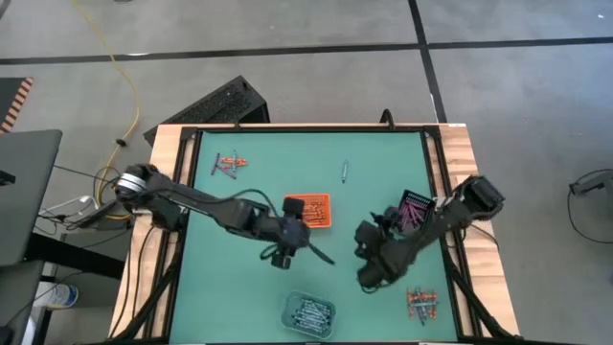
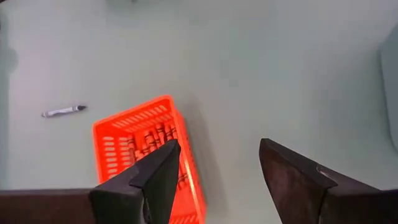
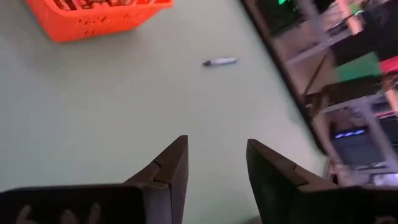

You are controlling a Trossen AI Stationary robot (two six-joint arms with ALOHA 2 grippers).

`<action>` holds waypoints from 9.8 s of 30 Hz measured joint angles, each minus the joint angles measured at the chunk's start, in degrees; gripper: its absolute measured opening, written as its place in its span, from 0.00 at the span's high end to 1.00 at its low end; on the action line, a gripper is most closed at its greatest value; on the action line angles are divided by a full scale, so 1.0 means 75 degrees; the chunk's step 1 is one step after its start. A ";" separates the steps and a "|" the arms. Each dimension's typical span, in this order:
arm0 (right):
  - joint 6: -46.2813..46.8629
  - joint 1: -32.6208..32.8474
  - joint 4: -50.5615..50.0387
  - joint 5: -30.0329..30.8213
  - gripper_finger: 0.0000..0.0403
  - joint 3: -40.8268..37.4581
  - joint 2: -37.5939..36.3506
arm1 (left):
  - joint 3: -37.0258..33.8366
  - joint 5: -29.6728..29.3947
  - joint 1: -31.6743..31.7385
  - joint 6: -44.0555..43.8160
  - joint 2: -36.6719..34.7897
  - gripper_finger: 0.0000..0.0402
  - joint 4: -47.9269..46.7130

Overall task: Sort crayons
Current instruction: Put the blue crayon into the blue bin, then put the orange crayon into the orange basket

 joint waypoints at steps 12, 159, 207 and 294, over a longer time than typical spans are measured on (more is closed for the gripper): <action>-0.4094 -0.2807 0.4313 -0.0839 0.60 -0.1291 -0.1770 | -0.4618 0.0496 -0.0082 -0.0666 -0.2127 0.48 0.4769; -0.1098 0.2505 0.0101 -0.6226 0.71 0.1995 -0.0193 | -0.6816 0.0456 -0.1252 -0.1875 -0.1978 0.48 0.7994; 0.0373 0.3738 0.2232 -0.7383 0.71 -0.0325 -0.0185 | -0.6819 0.0363 -0.1252 -0.2064 -0.1978 0.48 0.8015; -0.6364 0.0268 0.5028 -0.2234 0.99 0.0926 -0.0196 | -0.6819 0.0010 -0.1250 -0.1039 -0.1978 0.48 0.9326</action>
